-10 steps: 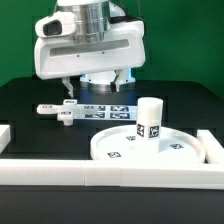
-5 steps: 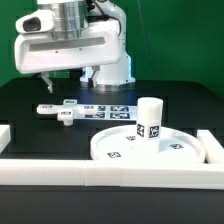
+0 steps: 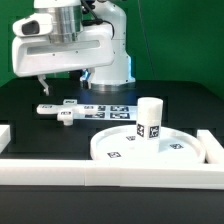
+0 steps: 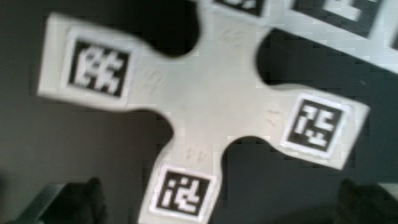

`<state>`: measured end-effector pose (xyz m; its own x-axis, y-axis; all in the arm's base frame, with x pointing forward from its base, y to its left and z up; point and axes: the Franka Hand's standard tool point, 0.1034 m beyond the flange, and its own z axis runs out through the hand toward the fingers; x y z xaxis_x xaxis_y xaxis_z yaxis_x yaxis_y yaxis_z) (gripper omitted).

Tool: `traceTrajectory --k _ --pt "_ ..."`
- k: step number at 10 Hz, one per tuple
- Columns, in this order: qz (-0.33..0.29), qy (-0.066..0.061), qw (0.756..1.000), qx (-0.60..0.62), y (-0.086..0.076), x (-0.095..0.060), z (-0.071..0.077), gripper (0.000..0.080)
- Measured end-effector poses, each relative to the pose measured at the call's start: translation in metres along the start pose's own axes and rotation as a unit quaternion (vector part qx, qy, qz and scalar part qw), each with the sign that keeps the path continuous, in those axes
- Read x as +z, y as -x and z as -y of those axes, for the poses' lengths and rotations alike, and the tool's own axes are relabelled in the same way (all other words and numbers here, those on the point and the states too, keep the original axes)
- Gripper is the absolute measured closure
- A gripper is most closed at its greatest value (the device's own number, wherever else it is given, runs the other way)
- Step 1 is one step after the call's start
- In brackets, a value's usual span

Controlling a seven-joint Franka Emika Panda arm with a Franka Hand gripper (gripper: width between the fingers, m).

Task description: Assemble round table

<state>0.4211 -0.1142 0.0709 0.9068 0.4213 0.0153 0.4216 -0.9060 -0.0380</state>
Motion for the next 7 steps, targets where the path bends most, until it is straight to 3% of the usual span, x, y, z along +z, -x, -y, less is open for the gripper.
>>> traceTrajectory --k 3,6,7 --pt "0.0 0.014 0.998 -0.057 0.0065 0.004 -0.0001 0.0151" --pt "0.0 0.015 0.998 -0.06 0.0068 0.0051 0.0007 0.0151" --pt "0.007 0.012 0.997 -0.082 0.0077 0.0111 0.0079 0.0151"
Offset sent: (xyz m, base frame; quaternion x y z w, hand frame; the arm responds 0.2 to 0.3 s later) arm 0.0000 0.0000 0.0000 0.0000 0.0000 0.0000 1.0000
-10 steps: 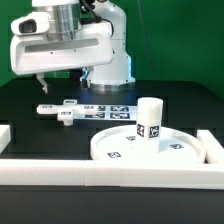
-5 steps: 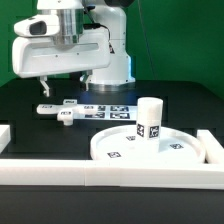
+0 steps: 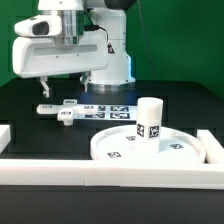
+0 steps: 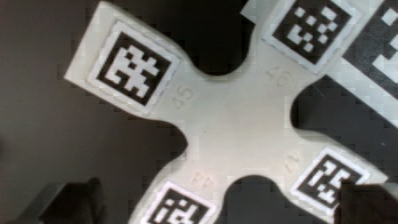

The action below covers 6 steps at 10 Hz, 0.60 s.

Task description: Assemble round table

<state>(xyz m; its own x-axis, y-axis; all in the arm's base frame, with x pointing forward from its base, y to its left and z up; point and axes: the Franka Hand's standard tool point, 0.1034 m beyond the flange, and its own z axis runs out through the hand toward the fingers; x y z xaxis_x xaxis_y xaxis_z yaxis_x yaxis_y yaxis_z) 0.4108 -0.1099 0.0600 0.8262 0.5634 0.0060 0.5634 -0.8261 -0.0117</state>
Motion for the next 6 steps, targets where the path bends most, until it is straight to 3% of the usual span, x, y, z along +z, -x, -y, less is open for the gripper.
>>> traceTrajectory --k 2,6 --pt "0.012 -0.004 0.999 -0.039 -0.0033 0.0078 0.0096 0.0151" --pt "0.015 -0.005 0.999 -0.042 -0.0015 0.0104 0.0096 0.0151"
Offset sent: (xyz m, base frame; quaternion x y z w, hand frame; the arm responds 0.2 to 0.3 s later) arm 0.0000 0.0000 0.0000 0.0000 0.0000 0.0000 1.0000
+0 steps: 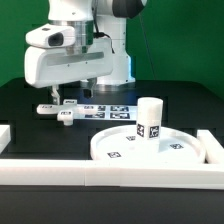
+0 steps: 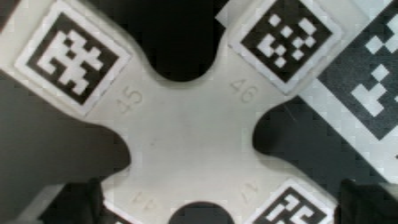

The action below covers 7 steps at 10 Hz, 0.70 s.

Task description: Assemble round table

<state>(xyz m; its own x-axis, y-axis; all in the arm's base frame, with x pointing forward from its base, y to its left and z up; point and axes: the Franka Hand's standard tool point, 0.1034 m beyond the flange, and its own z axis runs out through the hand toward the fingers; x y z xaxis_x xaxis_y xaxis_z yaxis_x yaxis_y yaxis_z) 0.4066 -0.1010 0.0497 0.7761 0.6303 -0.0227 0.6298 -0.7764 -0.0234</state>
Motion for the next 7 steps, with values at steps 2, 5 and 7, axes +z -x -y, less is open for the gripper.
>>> traceTrajectory --k 2,5,7 --pt "0.001 -0.001 1.0 0.003 0.0022 0.001 -0.001 0.0151" --pt "0.002 -0.002 1.0 0.006 0.0046 0.0028 -0.0028 0.0151" --pt "0.004 -0.002 1.0 0.006 0.0048 0.0047 -0.0039 0.0151"
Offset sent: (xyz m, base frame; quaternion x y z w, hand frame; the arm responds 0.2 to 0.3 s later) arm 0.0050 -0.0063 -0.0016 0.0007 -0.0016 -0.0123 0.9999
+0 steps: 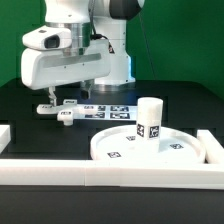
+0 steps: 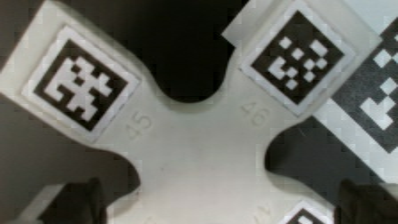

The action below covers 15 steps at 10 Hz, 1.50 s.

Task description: Assemble round table

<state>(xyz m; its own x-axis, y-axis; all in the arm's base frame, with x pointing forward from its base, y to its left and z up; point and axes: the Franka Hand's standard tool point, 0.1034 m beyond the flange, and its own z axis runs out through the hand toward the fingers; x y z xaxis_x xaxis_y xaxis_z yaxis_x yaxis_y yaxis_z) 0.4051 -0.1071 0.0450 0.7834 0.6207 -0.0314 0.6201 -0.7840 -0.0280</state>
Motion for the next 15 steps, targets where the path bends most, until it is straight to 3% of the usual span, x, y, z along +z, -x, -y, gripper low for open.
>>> traceTrajectory --k 15 --pt "0.016 -0.009 1.0 -0.001 0.01 0.016 0.0 0.0151"
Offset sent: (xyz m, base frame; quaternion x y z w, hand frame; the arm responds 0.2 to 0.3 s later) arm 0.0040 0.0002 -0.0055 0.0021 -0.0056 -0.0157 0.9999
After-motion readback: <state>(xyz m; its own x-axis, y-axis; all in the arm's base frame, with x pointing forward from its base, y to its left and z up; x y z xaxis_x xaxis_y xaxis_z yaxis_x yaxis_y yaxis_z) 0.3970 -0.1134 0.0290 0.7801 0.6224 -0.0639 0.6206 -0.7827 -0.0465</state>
